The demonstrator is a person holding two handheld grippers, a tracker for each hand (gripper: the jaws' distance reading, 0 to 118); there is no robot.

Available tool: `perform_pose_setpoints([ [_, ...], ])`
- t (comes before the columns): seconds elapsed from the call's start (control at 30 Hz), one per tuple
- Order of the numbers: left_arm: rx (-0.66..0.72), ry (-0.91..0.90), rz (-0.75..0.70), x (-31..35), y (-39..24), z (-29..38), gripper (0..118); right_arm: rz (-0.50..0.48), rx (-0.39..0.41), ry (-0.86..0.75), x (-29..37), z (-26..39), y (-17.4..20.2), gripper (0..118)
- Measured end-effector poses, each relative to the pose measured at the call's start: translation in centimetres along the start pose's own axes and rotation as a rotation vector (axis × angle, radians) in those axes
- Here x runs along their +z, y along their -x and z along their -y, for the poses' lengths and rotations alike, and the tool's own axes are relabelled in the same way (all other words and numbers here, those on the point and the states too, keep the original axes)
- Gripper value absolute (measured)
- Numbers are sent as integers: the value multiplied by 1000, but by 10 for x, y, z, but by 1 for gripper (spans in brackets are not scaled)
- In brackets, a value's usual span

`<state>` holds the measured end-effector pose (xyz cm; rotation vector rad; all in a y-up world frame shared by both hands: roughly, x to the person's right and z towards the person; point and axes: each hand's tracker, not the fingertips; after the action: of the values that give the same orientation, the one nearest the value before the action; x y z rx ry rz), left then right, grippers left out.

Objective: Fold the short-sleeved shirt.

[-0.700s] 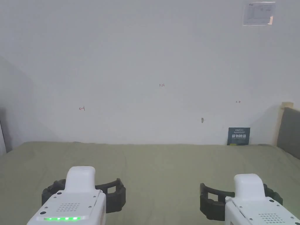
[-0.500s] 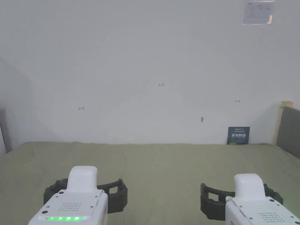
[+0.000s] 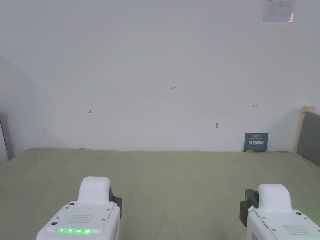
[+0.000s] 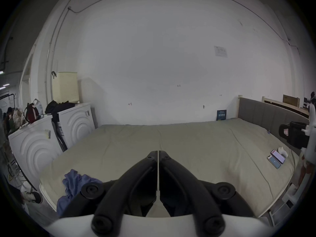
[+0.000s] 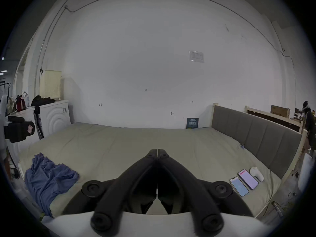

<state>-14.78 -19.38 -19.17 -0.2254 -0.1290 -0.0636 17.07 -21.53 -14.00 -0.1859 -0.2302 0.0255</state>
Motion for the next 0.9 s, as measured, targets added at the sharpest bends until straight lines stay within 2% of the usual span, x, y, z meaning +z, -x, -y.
perform_pose_setpoints([
  [0.27, 35, -1, -15, 1, 8, -1, 0, 22, 22, 14, -2, 2, 4, 0],
  [0.37, 47, -3, -34, 6, 24, -1, 0, -5, 35, 25, -7, 2, 18, 0],
  [0.5, 67, -4, -130, 22, 61, 2, 0, -116, 37, 25, -14, 1, 57, 0],
  [0.67, 72, 13, -310, 54, 126, 11, 0, -297, 47, 26, -22, 0, 132, 0],
  [0.83, 111, 45, -490, 98, 187, 24, 0, -471, 16, 53, -24, 3, 202, 0],
  [0.9, 120, 56, -538, 113, 204, 29, 1, -509, 23, 60, -22, 4, 222, 0],
])
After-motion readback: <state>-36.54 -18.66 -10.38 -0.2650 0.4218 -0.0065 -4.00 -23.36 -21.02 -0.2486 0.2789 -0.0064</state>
